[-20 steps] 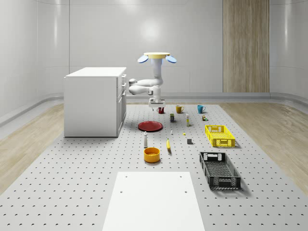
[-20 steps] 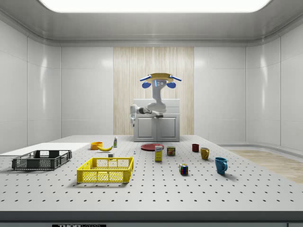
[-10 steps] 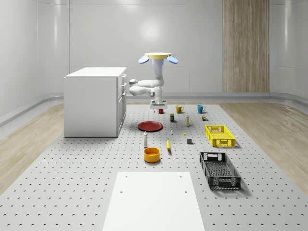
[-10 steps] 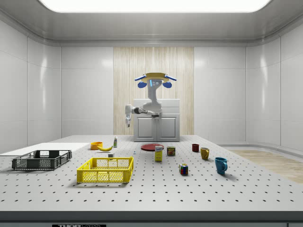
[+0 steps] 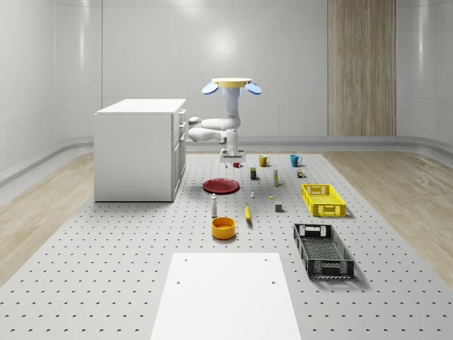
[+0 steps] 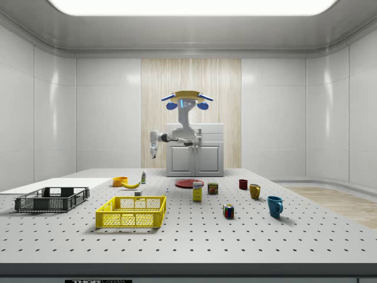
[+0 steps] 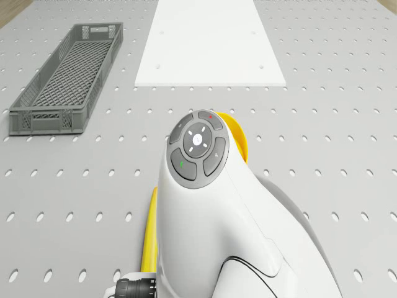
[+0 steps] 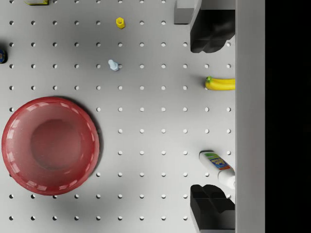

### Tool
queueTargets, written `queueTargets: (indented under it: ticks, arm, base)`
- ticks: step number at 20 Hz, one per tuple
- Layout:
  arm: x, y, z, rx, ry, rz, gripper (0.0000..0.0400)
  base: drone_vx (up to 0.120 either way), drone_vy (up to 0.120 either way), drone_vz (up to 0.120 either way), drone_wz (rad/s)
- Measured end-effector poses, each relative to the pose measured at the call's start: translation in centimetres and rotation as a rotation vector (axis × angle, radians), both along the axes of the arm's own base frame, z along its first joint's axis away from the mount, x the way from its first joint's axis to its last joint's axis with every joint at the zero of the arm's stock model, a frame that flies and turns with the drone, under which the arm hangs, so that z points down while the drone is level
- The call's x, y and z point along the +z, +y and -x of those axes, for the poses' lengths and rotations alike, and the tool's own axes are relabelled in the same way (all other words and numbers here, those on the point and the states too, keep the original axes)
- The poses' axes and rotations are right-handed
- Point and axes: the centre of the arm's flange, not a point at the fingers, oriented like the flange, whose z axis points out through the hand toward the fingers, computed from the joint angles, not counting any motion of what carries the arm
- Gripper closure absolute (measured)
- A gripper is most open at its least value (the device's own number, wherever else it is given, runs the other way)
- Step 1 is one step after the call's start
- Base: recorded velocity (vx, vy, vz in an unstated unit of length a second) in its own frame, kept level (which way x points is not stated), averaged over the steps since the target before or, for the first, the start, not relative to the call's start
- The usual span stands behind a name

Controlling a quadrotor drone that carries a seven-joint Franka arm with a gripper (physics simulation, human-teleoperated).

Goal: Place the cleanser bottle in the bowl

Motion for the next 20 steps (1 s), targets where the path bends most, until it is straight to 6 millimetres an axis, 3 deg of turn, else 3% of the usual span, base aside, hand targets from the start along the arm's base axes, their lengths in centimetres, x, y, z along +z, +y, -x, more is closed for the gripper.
queueTargets:
  ticks: [13, 20]
  arm:
    - [0.0, 0.0, 0.0, 0.0, 0.0, 0.0, 0.0]
    - [0.0, 2.1, 0.0, 0.0, 0.0, 0.0, 0.0]
  base:
    - [0.12, 0.0, 0.0, 0.0]
    - [0.006, 0.0, 0.0, 0.0]
